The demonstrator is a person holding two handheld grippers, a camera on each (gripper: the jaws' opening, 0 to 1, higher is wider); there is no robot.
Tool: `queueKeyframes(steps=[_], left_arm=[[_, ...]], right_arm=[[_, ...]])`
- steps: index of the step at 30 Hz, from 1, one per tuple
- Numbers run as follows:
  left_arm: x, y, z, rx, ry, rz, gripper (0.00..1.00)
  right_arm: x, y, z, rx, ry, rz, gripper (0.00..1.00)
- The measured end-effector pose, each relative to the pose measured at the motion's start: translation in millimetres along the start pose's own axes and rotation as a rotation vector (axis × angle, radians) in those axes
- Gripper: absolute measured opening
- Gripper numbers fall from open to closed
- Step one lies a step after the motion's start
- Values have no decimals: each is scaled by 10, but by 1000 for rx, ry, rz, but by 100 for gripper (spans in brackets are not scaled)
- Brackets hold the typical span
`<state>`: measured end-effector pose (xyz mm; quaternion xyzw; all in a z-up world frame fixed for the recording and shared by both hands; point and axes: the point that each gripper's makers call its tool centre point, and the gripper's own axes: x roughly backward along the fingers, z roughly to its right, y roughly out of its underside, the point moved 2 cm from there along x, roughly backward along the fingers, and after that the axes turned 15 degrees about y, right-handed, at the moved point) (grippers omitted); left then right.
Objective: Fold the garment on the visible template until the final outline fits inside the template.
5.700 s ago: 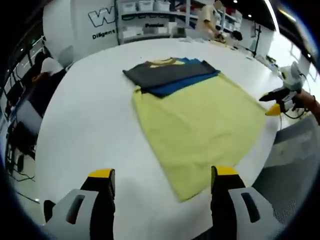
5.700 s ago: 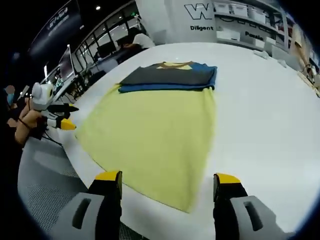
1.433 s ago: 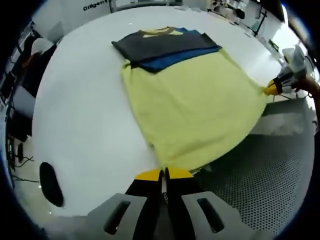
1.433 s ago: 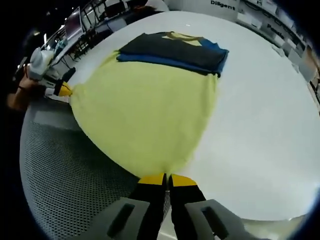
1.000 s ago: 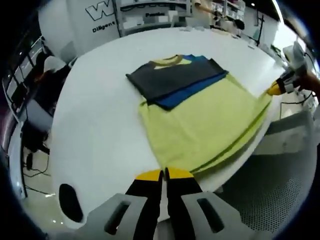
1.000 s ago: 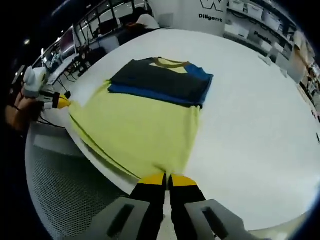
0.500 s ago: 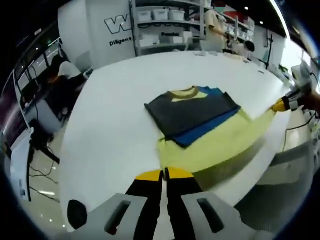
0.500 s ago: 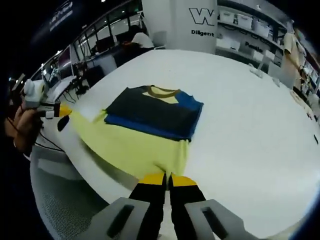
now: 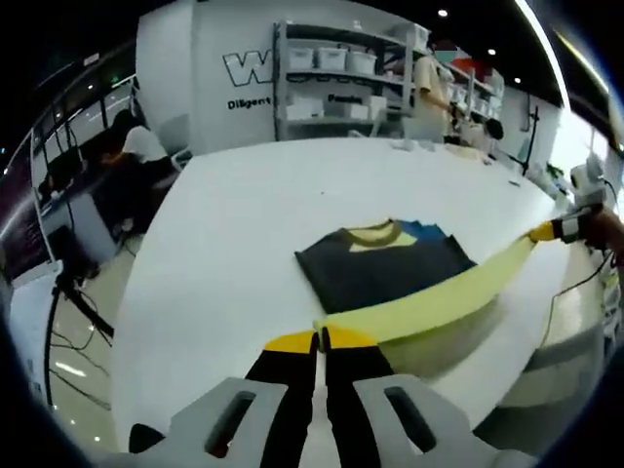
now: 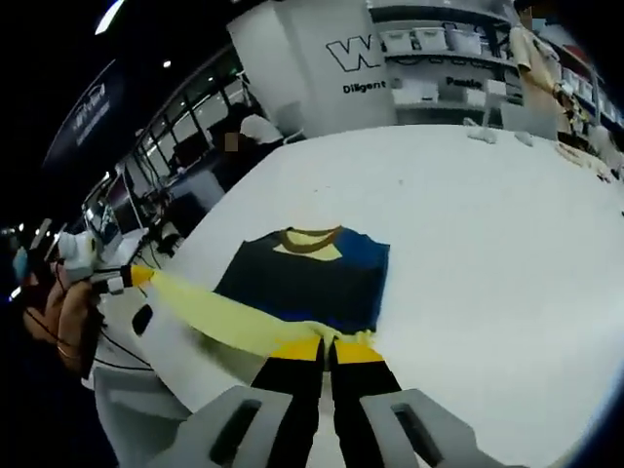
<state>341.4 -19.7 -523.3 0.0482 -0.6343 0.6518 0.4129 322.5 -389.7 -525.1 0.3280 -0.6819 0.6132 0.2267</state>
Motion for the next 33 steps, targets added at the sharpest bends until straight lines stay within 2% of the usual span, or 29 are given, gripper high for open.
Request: queueKeyframes(steps=[2, 5, 11, 17, 20, 33], left_arm=[[-27, -63, -25, 3, -2, 18, 1], [-81, -162, -63, -8, -4, 28, 1], [-194, -303, -160, -21, -19, 50, 1], [-307, -429, -247, -9, -13, 60, 1], [-343, -507, -279, -11, -14, 68, 1], [-697, -828, -494, -51, -32, 112, 1]], right_arm=[[-40, -111, 1, -56, -8, 21, 0], [-90, -224, 10, -69, -9, 32, 0], [-179, -434, -18, -21, 10, 80, 0], [-279, -639, -26, -45, 29, 121, 0], [-321, -740, -40, -2, 65, 151, 0], [-595, -1063, 17, -38, 117, 209, 0]])
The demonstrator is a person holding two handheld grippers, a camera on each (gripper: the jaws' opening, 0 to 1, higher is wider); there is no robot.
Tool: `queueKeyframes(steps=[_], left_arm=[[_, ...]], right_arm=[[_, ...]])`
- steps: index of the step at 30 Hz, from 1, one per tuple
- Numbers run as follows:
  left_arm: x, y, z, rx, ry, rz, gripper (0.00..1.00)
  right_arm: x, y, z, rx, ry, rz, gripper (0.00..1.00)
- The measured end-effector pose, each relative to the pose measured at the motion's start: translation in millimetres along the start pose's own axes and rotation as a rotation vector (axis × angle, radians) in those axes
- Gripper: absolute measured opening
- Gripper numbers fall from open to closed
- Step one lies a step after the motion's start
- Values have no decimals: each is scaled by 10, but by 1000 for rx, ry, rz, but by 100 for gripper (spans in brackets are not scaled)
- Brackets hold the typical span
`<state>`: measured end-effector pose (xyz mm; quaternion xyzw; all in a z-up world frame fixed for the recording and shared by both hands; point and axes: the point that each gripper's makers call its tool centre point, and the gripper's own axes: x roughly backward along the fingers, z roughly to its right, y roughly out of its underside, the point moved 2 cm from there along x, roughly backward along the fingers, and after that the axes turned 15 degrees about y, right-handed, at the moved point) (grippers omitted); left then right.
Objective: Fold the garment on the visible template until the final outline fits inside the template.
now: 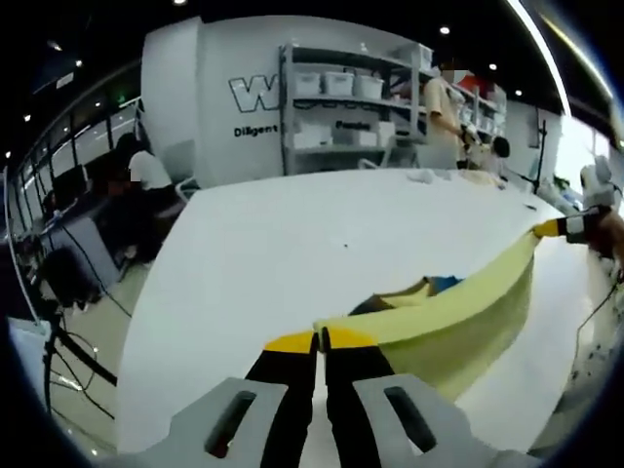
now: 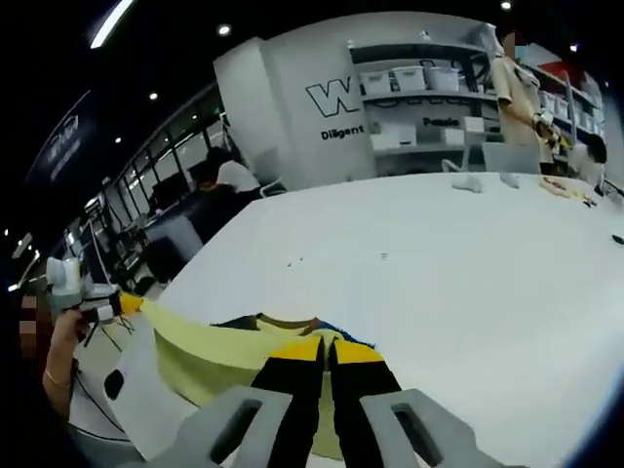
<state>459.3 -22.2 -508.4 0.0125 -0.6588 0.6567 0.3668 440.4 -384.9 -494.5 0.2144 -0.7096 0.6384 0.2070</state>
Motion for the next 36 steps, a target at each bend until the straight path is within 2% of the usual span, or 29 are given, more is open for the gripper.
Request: queueKeyframes(steps=[6, 16, 19, 21, 23, 24, 28, 36], left_arm=[[-278, 21, -149, 28, -10, -4, 1], [-659, 151, -308, 24, -28, -43, 0], [-769, 210, -335, 44, -12, -48, 0], [-872, 291, -355, 94, 9, -54, 0], [-935, 330, -390, 71, -1, -62, 0], [-985, 369, -432, 72, -10, -78, 0], [-1096, 467, -465, 75, -10, -82, 0], [-1228, 629, -512, 67, -13, -94, 0]], right_arm=[[-248, -64, 38, 6, 13, -3, 0], [-760, 46, 72, 50, 49, -34, 0], [-916, 124, 95, 66, 62, -57, 0], [-1029, 183, 121, 78, 60, -73, 0], [-1115, 230, 143, 75, 56, -82, 0], [-1146, 253, 154, 78, 58, -88, 0], [-1269, 321, 180, 100, 66, -97, 0], [-1512, 484, 226, 178, 84, -119, 0]])
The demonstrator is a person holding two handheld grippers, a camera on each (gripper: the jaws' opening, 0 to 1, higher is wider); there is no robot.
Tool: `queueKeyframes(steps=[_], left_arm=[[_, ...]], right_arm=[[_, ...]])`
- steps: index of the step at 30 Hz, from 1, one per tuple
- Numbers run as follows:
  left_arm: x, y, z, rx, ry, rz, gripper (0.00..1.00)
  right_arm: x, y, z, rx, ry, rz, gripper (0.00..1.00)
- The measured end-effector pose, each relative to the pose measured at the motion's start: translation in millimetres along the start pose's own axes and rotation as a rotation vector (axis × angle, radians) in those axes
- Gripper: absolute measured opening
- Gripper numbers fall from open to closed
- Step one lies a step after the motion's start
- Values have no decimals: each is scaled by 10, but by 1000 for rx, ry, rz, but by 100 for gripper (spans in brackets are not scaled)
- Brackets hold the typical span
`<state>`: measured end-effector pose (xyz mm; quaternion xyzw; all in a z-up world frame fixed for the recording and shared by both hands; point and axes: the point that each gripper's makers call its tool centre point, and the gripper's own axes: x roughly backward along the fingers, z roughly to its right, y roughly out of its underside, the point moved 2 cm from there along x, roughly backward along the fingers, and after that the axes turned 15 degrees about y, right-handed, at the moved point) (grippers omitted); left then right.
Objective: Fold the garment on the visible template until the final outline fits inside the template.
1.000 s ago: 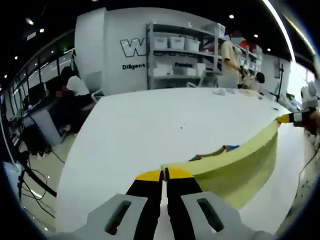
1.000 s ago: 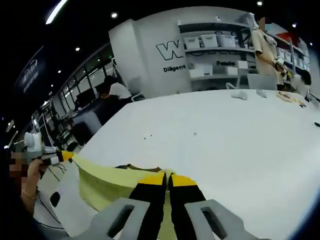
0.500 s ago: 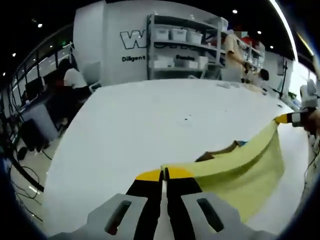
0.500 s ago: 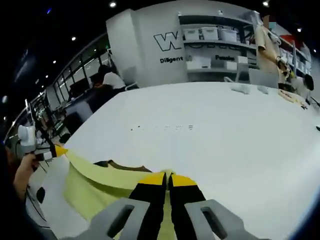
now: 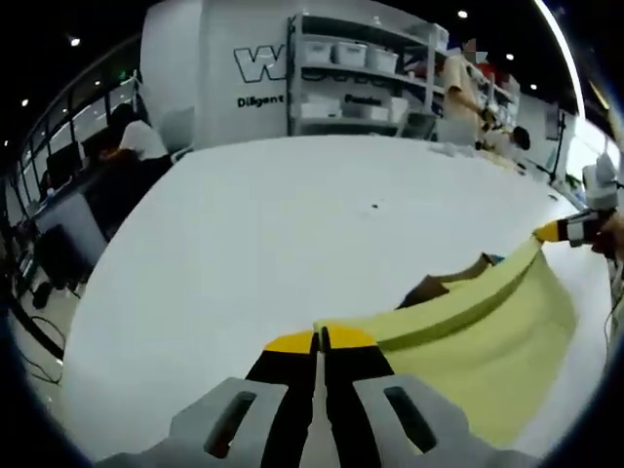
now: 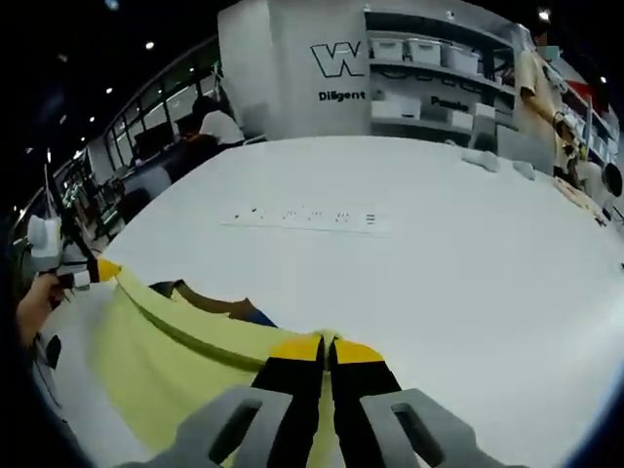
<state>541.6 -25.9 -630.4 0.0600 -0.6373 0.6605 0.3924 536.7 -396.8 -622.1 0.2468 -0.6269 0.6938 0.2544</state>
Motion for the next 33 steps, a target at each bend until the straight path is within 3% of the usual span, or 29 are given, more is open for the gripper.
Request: queueKeyframes(steps=[5, 7, 12, 20, 22, 24, 26, 33], left_arm=[[-56, 89, 0, -16, -13, -39, 0], [-86, 98, -1, -61, -15, -53, 0], [-104, 135, -29, -52, -8, -63, 0], [-118, 119, -8, -133, 36, -55, 2], [-73, 41, 24, -244, 84, -46, 6], [-33, -23, 58, -312, 126, -21, 20], [1, -27, 44, -333, 130, -29, 29], [50, 26, 0, -525, 209, -75, 40]], right_arm=[[-91, 93, 16, 1, 4, -15, 0], [-114, 125, 11, 11, 5, -18, 0], [-169, 229, 7, 35, -9, -53, 0], [-133, 201, -35, 140, -38, -20, 0], [-79, 161, -65, 186, -86, 15, 3], [-43, 152, -75, 178, -107, 21, 10], [-12, 130, -98, 200, -138, 47, 18], [77, 153, -104, 552, -175, 133, 36]])
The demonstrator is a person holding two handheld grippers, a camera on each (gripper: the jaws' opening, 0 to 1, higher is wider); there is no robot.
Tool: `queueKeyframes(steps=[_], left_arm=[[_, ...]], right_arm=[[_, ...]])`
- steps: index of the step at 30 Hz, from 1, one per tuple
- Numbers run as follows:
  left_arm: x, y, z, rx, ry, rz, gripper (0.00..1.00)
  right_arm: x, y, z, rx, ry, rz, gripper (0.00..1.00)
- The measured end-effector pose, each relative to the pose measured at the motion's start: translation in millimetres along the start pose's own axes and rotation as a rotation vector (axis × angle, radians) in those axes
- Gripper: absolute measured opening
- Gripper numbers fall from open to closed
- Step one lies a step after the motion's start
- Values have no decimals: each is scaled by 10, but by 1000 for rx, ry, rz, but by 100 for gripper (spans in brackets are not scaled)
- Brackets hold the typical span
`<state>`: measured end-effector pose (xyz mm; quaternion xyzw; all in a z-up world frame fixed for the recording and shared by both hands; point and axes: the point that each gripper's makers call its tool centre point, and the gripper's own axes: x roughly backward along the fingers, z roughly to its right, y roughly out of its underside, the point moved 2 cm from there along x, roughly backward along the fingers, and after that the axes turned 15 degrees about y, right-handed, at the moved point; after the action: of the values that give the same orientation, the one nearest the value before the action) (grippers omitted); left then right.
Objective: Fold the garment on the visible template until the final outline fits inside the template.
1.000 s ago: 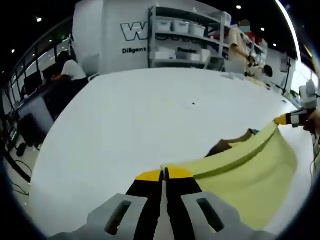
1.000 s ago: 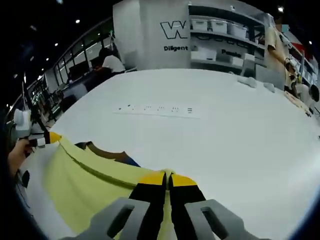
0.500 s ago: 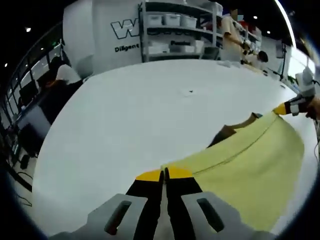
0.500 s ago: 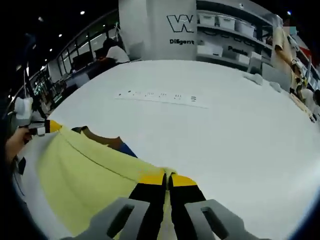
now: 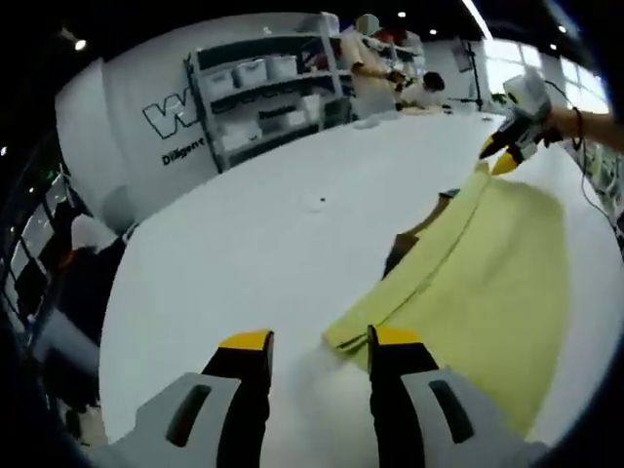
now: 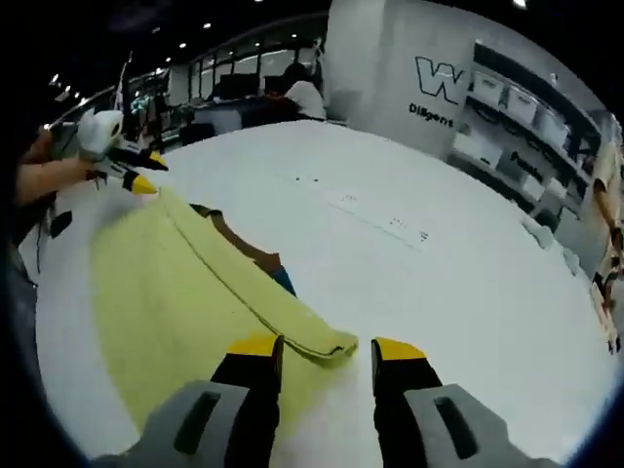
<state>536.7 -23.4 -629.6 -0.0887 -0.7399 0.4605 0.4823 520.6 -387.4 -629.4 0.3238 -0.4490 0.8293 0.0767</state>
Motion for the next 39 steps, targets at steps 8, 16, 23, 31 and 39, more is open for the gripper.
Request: queueKeyframes(steps=[8, 16, 23, 31, 39], left_arm=[[-120, 53, 57, -151, 59, -47, 41], [-273, 2, 10, -163, 73, -65, 27], [-315, -16, 3, -130, 78, -76, 6], [-342, -1, -131, 223, 29, 6, 4], [-381, 41, -148, 291, -21, -15, 8]], right_arm=[[-86, 73, -45, 234, -28, 14, 37], [-177, 122, -24, 321, -23, 10, 27], [-233, 25, -25, 314, -29, 35, 5], [-375, -93, 103, 19, 7, 24, 0], [-473, -49, 58, -167, 28, -33, 0]])
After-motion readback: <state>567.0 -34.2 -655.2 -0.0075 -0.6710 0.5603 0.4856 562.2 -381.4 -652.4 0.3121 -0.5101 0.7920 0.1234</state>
